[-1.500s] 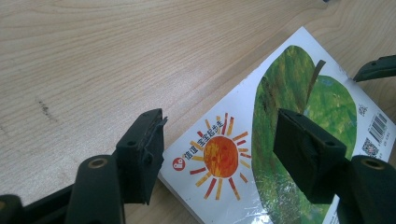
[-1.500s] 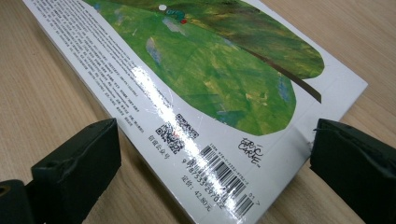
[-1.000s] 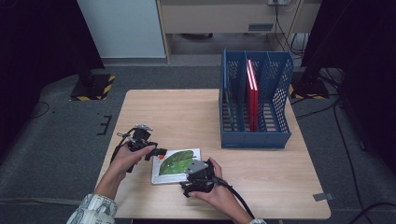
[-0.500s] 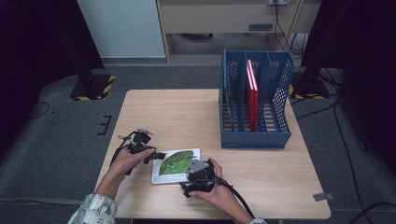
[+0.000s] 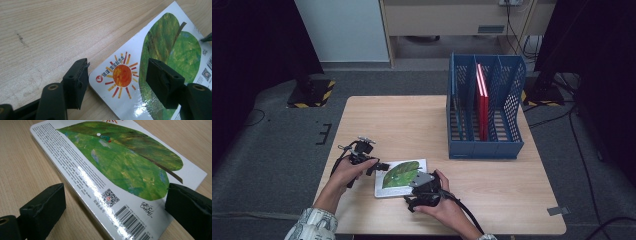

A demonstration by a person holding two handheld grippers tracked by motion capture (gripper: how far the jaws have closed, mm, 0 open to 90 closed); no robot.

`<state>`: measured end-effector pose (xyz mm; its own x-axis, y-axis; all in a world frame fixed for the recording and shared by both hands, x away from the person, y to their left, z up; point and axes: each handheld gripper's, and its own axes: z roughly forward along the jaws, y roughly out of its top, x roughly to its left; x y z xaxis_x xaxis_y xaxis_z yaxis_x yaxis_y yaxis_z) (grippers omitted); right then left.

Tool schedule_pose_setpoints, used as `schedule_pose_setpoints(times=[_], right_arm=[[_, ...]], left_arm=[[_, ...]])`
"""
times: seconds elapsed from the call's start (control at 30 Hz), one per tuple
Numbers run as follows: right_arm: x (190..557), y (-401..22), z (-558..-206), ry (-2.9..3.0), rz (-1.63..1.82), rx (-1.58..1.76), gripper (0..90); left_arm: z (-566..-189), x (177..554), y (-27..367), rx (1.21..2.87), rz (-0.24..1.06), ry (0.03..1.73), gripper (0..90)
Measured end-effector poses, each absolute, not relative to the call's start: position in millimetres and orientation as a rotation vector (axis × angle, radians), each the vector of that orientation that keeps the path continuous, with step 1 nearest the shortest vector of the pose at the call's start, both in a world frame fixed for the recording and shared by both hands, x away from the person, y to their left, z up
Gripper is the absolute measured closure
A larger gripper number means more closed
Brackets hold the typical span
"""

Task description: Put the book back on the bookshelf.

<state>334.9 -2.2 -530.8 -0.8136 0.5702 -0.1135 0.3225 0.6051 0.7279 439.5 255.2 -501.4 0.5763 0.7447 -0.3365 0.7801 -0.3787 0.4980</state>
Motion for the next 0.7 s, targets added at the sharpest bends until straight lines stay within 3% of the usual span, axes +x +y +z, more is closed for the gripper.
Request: schedule_pose_setpoints(times=[0.7], right_arm=[[335, -2, -531, 2.502, 1.032, 0.706, 4.2]], left_arm=[[-505, 433, 257, 2.225, -0.087, 1.213, 33.8]])
